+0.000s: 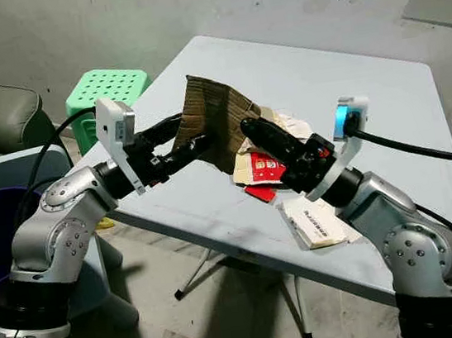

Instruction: Picking trash to rubbish bin

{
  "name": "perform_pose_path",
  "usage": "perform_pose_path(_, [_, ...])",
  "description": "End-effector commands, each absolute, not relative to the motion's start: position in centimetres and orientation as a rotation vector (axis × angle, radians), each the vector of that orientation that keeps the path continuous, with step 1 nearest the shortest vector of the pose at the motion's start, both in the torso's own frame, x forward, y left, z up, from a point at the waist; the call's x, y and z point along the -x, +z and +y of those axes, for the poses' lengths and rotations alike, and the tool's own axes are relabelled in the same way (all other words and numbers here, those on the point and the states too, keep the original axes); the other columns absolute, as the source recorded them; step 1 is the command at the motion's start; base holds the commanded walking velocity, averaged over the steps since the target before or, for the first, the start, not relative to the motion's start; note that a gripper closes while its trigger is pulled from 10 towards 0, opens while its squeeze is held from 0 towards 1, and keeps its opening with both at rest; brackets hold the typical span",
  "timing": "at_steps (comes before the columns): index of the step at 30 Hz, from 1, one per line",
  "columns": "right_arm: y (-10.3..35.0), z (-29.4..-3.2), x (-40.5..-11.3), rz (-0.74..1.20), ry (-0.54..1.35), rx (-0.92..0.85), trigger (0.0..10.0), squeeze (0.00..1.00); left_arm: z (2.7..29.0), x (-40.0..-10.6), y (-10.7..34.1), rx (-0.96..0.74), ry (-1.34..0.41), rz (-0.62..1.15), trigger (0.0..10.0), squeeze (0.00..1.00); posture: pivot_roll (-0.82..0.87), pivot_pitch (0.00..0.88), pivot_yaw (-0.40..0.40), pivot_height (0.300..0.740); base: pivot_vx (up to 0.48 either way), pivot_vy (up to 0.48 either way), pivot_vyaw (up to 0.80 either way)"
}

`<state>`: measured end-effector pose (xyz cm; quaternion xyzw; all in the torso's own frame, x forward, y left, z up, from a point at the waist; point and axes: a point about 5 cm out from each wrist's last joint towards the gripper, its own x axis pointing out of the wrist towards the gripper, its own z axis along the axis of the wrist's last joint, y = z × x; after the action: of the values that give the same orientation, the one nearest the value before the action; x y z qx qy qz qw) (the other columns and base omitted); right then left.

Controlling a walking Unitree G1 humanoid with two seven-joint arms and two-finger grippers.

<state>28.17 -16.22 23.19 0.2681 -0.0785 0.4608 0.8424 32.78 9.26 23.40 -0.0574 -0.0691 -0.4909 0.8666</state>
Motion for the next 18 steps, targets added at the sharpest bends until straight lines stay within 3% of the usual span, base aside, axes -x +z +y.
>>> perform_pose_path(1, [24.15, -16.22, -27.98, -0.193, 1.005, -0.545, 10.0, 0.0, 9.01, -32.44, 24.08, 0.107, -1.06, -0.166, 0.0, 0.0, -0.08, 0.074, -0.064, 0.74, 0.0, 0.0, 0.0])
perform_pose_path(18, [24.43, -16.2, -28.19, -0.208, 1.01, -0.548, 10.0, 0.0, 9.14, -32.62, 24.35, 0.098, -1.06, -0.169, 0.0, 0.0, -0.07, 0.078, -0.062, 0.74, 0.0, 0.0, 0.0])
